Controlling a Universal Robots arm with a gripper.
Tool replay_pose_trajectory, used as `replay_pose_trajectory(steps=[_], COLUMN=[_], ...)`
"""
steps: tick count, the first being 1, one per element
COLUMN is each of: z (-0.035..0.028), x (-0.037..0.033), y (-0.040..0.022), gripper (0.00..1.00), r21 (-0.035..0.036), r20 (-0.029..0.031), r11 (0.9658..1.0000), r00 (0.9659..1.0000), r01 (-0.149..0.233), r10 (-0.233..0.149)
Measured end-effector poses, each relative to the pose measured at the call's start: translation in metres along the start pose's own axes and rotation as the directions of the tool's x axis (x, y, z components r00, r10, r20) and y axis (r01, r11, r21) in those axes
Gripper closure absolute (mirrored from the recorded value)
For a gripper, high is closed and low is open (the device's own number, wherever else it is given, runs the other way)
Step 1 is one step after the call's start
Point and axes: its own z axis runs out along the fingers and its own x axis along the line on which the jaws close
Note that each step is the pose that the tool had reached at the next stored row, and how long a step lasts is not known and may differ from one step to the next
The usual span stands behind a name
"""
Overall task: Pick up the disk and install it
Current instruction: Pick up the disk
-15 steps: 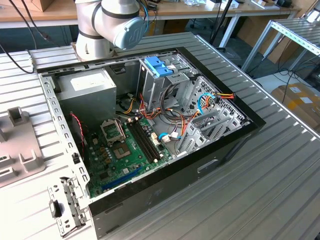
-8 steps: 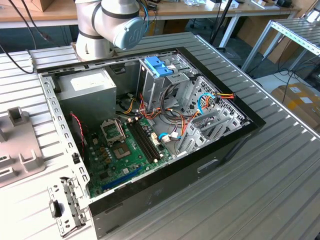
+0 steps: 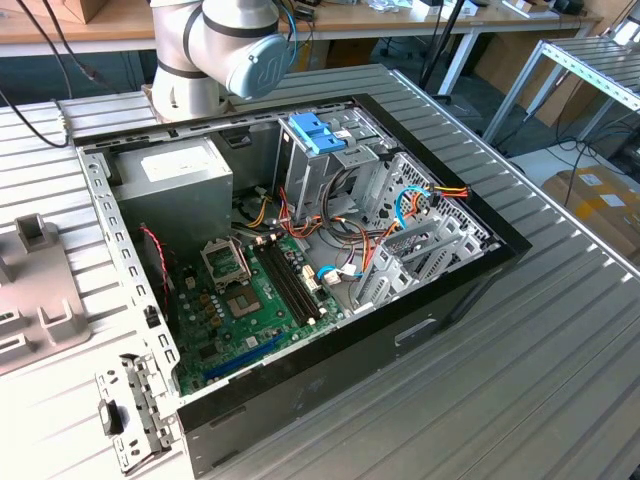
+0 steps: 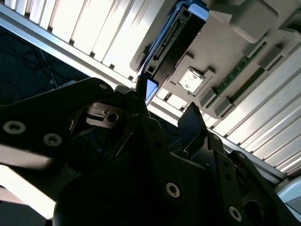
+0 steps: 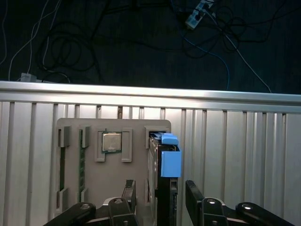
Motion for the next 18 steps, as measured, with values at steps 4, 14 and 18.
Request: replay_pose_trajectory(steps=[4,14,18], z=[0.0006,0.0032,0.0042], x=[-0.0002,-0.0007,-0.0009], y=[0.0,-0.0001,-0.0002], gripper=[0.45,0.45,0.45], r21=[0.0,0.0001,0.0001], r20=[0.0,0.0001,0.0001], r11=[1.0,1.0,1.0], r00=[1.0,1.0,1.0], r01=[0.0,0.0,0.0], r10=[0.0,0.0,0.0])
